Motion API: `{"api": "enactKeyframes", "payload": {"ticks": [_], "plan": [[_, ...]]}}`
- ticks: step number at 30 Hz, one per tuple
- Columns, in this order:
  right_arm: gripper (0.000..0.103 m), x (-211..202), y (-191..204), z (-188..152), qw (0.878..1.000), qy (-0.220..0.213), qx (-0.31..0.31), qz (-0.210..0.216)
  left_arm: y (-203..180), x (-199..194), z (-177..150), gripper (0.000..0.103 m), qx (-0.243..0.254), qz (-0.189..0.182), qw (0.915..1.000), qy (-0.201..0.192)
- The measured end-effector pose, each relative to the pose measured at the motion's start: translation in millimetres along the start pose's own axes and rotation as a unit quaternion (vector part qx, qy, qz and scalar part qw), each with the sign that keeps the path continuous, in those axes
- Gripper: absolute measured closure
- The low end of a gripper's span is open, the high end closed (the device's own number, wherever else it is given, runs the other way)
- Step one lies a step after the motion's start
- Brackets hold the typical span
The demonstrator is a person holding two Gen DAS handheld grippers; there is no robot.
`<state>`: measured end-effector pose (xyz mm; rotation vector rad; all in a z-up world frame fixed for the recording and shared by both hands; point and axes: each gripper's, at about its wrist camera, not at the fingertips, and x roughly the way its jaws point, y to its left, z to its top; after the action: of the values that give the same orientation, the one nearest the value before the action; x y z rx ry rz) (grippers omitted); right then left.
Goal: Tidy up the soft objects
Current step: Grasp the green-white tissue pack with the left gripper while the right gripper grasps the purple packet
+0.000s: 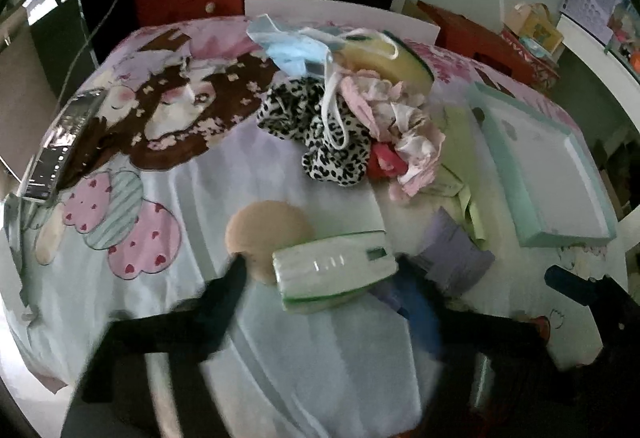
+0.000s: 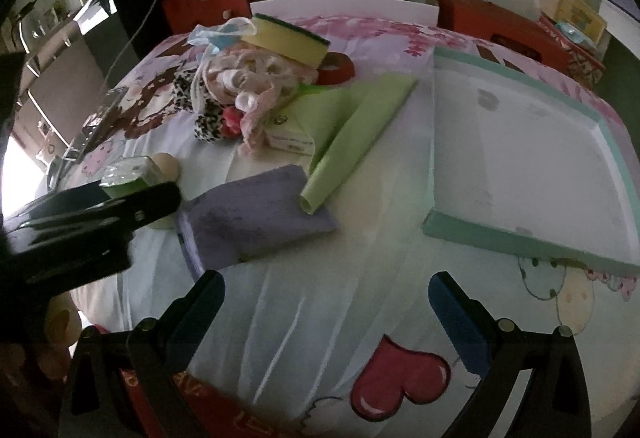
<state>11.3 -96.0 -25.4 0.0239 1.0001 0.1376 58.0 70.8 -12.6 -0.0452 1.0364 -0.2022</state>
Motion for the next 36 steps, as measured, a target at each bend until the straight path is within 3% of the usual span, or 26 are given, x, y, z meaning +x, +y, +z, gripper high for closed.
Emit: {"api": "enactKeyframes", "payload": {"ticks": [1, 6, 17, 21, 23, 31, 36], "plan": [[0.000, 0.2, 1.4, 0.6, 1.000, 0.000, -0.002, 0.002, 1.1, 1.9, 0.0, 0.052, -0.003, -0.006, 1.0000, 0.005], [0.000, 1.0, 9.1, 2.2, 1.000, 0.002, -0.014, 0.008, 7.7, -5.0, -0.5, 0.053, -0.016, -0.015, 0.9997, -0.008], [0.002, 6.9, 33.0, 13.8, 1.000, 0.008, -0.024, 0.017, 34.2, -12.3, -1.3, 0.053, -0.040, 0.024, 0.9989, 0.000], [0.023, 12.3, 43.7, 16.0, 0.999, 0.015, -0.034, 0.018, 42.2, -11.8, -2.0, 0.053, -0.052, 0.023, 0.9984, 0.003], [0.027, 16.1, 47.2, 15.5, 0.999, 0.022, -0.036, 0.019, 44.8, -11.2, -2.7, 0.053, -0.056, 0.023, 0.9982, 0.005], [0.069, 28.5, 54.0, 14.3, 0.998, 0.044, -0.040, 0.032, 46.4, -4.5, -5.2, 0.053, -0.057, 0.019, 0.9981, 0.012], [0.074, 32.5, 53.7, 14.3, 0.997, 0.049, -0.037, 0.037, 46.7, -2.3, -6.5, 0.053, -0.055, 0.020, 0.9982, 0.014]]}}
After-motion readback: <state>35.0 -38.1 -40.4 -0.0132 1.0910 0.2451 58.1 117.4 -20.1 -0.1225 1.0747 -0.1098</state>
